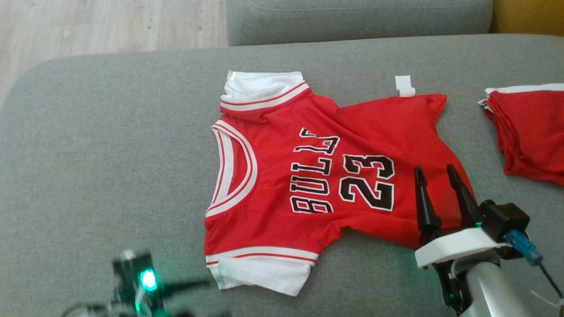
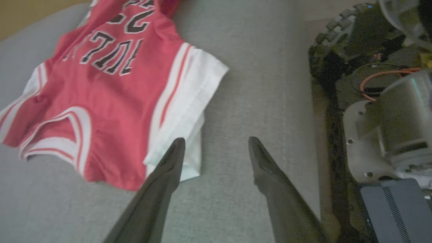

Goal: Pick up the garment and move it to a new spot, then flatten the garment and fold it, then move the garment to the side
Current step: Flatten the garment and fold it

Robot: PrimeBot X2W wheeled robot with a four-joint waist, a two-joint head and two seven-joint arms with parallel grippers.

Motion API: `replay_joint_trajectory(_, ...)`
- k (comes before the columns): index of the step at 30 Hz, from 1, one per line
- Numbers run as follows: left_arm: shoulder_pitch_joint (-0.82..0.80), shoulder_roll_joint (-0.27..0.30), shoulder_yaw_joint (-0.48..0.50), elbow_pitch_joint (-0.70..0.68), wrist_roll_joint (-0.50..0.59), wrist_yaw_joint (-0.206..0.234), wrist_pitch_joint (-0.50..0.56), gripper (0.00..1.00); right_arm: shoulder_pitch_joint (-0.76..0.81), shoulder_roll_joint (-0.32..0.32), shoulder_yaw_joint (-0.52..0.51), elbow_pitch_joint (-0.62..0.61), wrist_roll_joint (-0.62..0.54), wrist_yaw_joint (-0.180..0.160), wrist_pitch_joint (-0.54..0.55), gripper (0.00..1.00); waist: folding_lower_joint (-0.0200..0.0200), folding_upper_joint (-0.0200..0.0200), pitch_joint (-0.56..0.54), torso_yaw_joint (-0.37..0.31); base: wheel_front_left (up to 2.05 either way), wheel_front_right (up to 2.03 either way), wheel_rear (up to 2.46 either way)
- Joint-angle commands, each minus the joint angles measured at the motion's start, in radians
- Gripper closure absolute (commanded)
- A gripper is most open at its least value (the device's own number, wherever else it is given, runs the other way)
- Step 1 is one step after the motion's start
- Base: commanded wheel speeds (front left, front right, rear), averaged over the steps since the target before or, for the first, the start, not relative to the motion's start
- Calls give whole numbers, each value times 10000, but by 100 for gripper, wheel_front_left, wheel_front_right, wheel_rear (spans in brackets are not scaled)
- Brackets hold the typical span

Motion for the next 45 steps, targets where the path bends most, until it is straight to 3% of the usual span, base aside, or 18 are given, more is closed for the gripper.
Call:
replay_joint_trajectory(1,-1006,311,487,50,-798,24,93,0,-58,-28,183,-236,-63,-9,-108,0,1,-1,-99,80,0,0,0)
replay_joint_trajectory(3,-1361,85,1021,525,-1735,124,-20,0,-32,-28,170,-220,-77,-9,-108,0,1,-1,-188,104,0,0,0)
replay_joint_trajectory(9,-735,-1404,3993,1300,-5149,2292,-1230,0,17,-28,239,-425,-107,-9,-108,0,1,-1,-404,-47,0,0,0)
replay_joint_trajectory(10,-735,-1404,3993,1300,-5149,2292,-1230,0,17,-28,239,-425,-107,-9,-108,0,1,-1,-404,-47,0,0,0)
replay_joint_trajectory(12,-389,-1885,4993,1216,-5878,2804,-1354,0,48,-28,227,-547,-135,-9,-108,0,1,-1,-465,-118,0,0,0)
replay_joint_trajectory(16,652,-3036,7218,564,-6315,3157,-1380,0,151,-28,201,-873,-174,-9,-109,0,1,-1,-507,-206,0,0,0)
replay_joint_trajectory(17,1319,-3679,8168,415,-6296,3067,-1382,0,219,-28,217,-995,-189,-9,-109,0,1,-1,-528,-250,0,0,0)
replay_joint_trajectory(21,2403,-4819,9585,408,-5858,2721,-1383,0,330,-28,239,-1170,-208,-9,-109,0,1,-1,-548,-346,0,0,0)
replay_joint_trajectory(24,2807,-5415,10175,591,-5335,2327,-1384,0,355,-28,283,-1250,-215,-9,-109,0,1,-1,-493,-427,0,0,0)
replay_joint_trajectory(27,2715,-5651,10395,891,-4873,1827,-1384,0,291,-28,361,-1304,-234,-9,-105,0,1,-1,-361,-572,0,0,0)
replay_joint_trajectory(32,1300,-5253,9907,1811,-4333,969,-885,0,60,-28,432,-1467,-204,-9,-101,0,1,-1,176,-953,0,0,0)
replay_joint_trajectory(37,-1197,-4653,9348,2803,-4524,246,1198,0,-243,-28,490,-1542,-66,-9,-103,0,1,-1,1000,-1497,0,0,0)
replay_joint_trajectory(41,-3202,-4054,8698,3775,-4991,51,3290,0,-508,-28,633,-1612,98,-9,-106,0,1,-1,1707,-1989,0,0,0)
replay_joint_trajectory(45,-4539,-3357,7303,4224,-5697,29,5083,0,-747,-28,718,-1696,333,-9,-107,0,1,-1,2174,-2438,0,0,0)
